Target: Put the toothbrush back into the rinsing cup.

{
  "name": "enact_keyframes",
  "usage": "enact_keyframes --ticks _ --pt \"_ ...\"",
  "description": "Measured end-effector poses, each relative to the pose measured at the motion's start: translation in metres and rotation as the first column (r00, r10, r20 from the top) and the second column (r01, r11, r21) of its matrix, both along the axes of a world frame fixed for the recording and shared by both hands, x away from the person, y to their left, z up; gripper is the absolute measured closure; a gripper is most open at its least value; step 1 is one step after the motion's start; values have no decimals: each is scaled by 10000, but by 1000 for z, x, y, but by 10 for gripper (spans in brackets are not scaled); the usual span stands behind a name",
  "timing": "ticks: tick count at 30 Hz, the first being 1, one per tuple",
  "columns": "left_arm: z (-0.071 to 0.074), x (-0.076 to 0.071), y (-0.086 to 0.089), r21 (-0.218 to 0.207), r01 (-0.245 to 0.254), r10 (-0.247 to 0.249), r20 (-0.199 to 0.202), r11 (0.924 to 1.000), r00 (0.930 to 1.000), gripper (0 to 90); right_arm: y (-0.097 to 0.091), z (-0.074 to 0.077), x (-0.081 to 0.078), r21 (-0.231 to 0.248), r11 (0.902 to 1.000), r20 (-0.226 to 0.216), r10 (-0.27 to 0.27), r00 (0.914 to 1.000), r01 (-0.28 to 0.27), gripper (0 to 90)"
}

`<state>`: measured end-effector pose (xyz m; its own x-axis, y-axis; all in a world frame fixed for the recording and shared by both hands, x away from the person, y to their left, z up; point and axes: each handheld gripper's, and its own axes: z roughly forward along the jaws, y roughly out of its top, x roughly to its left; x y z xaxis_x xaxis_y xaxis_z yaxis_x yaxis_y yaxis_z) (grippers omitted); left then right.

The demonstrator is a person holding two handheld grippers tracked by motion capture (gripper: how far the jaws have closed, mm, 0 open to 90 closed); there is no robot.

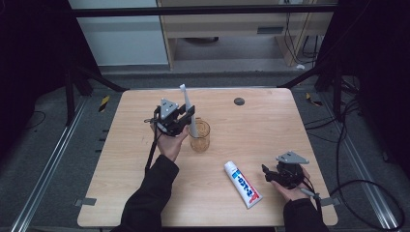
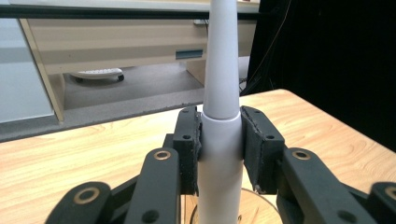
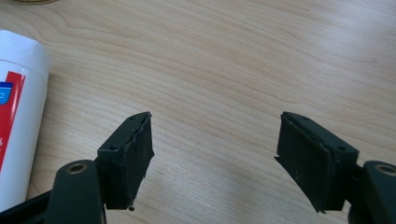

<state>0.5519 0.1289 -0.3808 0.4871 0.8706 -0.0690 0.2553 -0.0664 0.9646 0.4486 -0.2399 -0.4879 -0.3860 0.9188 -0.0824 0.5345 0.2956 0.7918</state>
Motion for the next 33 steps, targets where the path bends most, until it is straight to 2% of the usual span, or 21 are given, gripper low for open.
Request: enact_keyframes --ticks 10,23,33 --pt "-14 1 -2 398 137 -126 -273 9991 9995 679 0 0 0 0 10000 -1 -22 10000 22 268" --pt "-34 1 -8 1053 451 -389 -600 9934 9974 678 1 0 -1 27 10000 13 -24 10000 24 268" --pt "-40 0 -6 1118 460 -386 -666 9927 9970 676 1 0 0 -36 10000 4 -9 10000 9 268"
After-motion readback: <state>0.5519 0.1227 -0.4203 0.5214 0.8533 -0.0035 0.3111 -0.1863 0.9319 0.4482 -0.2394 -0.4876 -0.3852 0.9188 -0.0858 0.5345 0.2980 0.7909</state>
